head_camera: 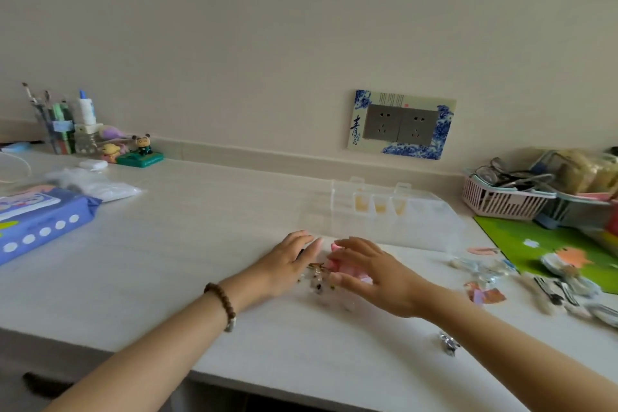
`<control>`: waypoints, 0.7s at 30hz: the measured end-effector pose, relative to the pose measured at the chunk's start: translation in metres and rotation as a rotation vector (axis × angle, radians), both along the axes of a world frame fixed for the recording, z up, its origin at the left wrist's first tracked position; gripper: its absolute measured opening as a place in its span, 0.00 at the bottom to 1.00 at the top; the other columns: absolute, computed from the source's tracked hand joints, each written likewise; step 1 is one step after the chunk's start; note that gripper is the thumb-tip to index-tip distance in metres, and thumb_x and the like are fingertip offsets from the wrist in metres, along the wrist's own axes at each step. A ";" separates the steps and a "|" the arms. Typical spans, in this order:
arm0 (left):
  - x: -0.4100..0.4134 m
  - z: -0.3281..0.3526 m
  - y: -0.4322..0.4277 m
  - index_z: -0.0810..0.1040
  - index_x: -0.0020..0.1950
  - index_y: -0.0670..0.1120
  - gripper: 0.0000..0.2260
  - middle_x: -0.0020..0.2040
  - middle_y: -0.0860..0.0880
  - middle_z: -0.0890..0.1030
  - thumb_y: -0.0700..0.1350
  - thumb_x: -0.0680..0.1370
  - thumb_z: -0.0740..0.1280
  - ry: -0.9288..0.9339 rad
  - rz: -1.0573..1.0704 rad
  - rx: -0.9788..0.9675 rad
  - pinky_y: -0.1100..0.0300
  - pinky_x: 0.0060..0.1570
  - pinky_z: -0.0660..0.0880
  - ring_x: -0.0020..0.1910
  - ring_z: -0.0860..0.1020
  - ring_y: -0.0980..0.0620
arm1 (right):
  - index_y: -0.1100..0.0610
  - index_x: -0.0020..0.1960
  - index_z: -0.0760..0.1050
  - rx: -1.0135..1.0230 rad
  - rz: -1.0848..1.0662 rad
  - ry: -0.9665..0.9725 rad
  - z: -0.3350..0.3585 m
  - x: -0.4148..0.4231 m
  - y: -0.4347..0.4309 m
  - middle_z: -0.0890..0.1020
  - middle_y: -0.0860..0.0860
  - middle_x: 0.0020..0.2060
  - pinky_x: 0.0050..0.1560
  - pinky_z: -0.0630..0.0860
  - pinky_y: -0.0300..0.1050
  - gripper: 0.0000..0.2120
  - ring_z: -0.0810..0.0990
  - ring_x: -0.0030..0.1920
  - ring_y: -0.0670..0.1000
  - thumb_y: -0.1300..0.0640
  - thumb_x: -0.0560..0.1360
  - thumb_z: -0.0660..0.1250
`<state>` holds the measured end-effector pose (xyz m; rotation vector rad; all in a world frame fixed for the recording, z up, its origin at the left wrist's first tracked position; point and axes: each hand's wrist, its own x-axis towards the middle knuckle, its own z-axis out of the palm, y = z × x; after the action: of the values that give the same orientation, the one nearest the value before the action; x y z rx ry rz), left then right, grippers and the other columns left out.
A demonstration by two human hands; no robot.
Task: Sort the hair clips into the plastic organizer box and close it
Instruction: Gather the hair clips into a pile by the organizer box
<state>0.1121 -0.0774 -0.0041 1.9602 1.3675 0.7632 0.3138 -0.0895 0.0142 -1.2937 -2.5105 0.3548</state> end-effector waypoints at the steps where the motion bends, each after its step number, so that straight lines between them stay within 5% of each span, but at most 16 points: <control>1: 0.009 0.000 -0.003 0.61 0.72 0.48 0.29 0.73 0.52 0.59 0.62 0.75 0.48 -0.003 -0.019 0.015 0.69 0.65 0.49 0.71 0.56 0.59 | 0.45 0.69 0.65 -0.002 -0.013 0.015 -0.001 0.006 -0.004 0.62 0.40 0.71 0.72 0.56 0.40 0.27 0.56 0.71 0.39 0.35 0.74 0.55; 4: 0.032 0.000 -0.009 0.61 0.71 0.49 0.25 0.72 0.54 0.60 0.59 0.78 0.49 -0.010 -0.071 0.025 0.68 0.66 0.49 0.71 0.56 0.60 | 0.44 0.70 0.64 -0.042 -0.043 0.061 -0.001 0.021 -0.012 0.61 0.39 0.72 0.71 0.55 0.39 0.26 0.55 0.71 0.38 0.36 0.74 0.54; 11: 0.061 0.013 0.003 0.58 0.73 0.51 0.44 0.74 0.54 0.58 0.75 0.65 0.39 0.255 -0.089 0.267 0.58 0.72 0.49 0.73 0.52 0.57 | 0.42 0.67 0.67 -0.056 -0.191 0.301 0.034 0.103 -0.020 0.63 0.38 0.69 0.68 0.60 0.42 0.24 0.61 0.69 0.39 0.37 0.74 0.52; 17: 0.133 0.034 0.007 0.57 0.73 0.52 0.29 0.74 0.56 0.58 0.64 0.75 0.49 0.274 -0.270 0.340 0.64 0.68 0.48 0.72 0.53 0.60 | 0.51 0.70 0.64 -0.020 -0.593 0.422 0.042 0.221 -0.010 0.65 0.51 0.71 0.72 0.61 0.53 0.35 0.64 0.70 0.49 0.32 0.71 0.50; 21: 0.172 0.033 0.018 0.58 0.73 0.51 0.28 0.74 0.54 0.59 0.63 0.76 0.50 0.319 -0.327 0.398 0.64 0.69 0.48 0.72 0.54 0.59 | 0.54 0.72 0.62 -0.170 -0.739 0.314 0.015 0.276 -0.005 0.61 0.54 0.74 0.74 0.53 0.50 0.28 0.58 0.74 0.53 0.41 0.77 0.49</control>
<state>0.2836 -0.0590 0.0284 2.6302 1.0754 0.6170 0.5893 -0.0949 0.0288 -1.9326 -1.6279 0.5398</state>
